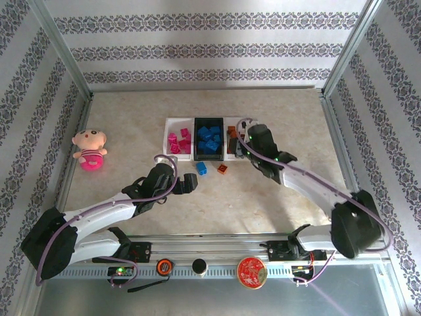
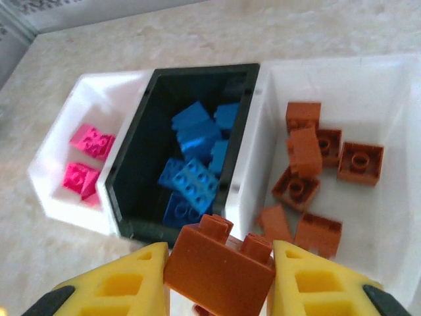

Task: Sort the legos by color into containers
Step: Place the lego in the container, then pick up the lego from the center of the table.

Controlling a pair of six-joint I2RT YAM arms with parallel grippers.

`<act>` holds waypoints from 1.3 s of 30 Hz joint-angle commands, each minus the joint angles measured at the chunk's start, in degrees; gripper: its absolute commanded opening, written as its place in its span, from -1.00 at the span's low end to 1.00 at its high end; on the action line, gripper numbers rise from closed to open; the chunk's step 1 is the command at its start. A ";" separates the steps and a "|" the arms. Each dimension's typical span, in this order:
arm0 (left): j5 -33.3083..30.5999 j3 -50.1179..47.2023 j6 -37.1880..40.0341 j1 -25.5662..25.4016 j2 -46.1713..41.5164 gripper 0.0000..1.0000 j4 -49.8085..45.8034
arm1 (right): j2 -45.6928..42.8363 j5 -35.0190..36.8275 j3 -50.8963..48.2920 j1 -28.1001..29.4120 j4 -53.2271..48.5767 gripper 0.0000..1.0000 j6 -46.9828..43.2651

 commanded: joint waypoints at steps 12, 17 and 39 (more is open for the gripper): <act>0.42 2.56 1.97 0.48 1.54 0.99 -0.22 | 19.14 5.01 13.75 -3.68 -4.43 -0.06 -1.09; 0.42 7.29 5.22 0.42 5.46 0.99 -3.17 | 19.67 5.43 14.98 -3.68 -4.71 0.19 -1.16; -4.17 23.15 11.91 -2.42 34.57 0.52 4.22 | -2.26 2.32 -5.70 -3.65 0.74 0.26 2.10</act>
